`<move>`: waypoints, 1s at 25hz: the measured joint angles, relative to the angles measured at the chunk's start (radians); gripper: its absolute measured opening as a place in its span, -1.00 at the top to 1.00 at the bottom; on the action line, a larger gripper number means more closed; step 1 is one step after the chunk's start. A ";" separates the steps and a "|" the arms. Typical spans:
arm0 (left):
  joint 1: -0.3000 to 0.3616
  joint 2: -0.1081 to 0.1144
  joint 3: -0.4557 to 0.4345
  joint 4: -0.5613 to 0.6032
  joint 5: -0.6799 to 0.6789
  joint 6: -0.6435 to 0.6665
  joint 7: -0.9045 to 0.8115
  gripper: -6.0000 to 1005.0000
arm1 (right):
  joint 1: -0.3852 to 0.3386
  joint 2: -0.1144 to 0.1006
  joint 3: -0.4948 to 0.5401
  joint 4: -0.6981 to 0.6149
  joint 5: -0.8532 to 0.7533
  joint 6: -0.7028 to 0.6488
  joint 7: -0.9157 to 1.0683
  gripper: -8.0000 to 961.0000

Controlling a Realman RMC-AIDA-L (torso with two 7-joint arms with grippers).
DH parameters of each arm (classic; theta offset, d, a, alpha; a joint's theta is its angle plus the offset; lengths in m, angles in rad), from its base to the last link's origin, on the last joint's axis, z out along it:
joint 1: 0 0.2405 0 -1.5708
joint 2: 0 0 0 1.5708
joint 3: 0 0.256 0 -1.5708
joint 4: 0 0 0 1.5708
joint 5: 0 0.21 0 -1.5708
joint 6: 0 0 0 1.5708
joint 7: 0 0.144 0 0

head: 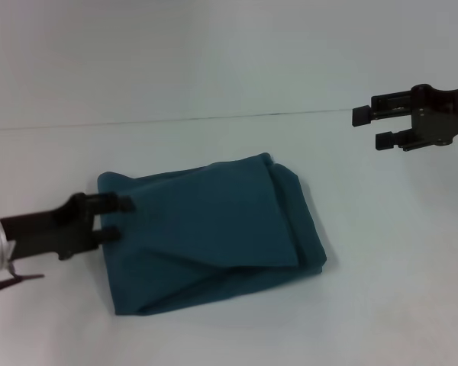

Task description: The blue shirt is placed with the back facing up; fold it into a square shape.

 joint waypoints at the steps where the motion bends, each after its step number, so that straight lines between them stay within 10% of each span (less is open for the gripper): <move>1: 0.001 -0.001 0.003 -0.015 0.000 -0.001 0.004 -0.29 | -0.001 0.001 0.001 0.000 0.000 0.000 0.000 -0.79; 16: 0.054 0.028 -0.001 0.119 -0.080 0.236 0.142 -0.28 | -0.006 0.005 -0.009 0.012 0.000 -0.037 -0.121 -0.79; 25: 0.100 0.057 -0.145 0.165 -0.113 0.610 0.707 -0.29 | -0.039 0.056 -0.003 0.012 0.003 -0.166 -0.526 -0.79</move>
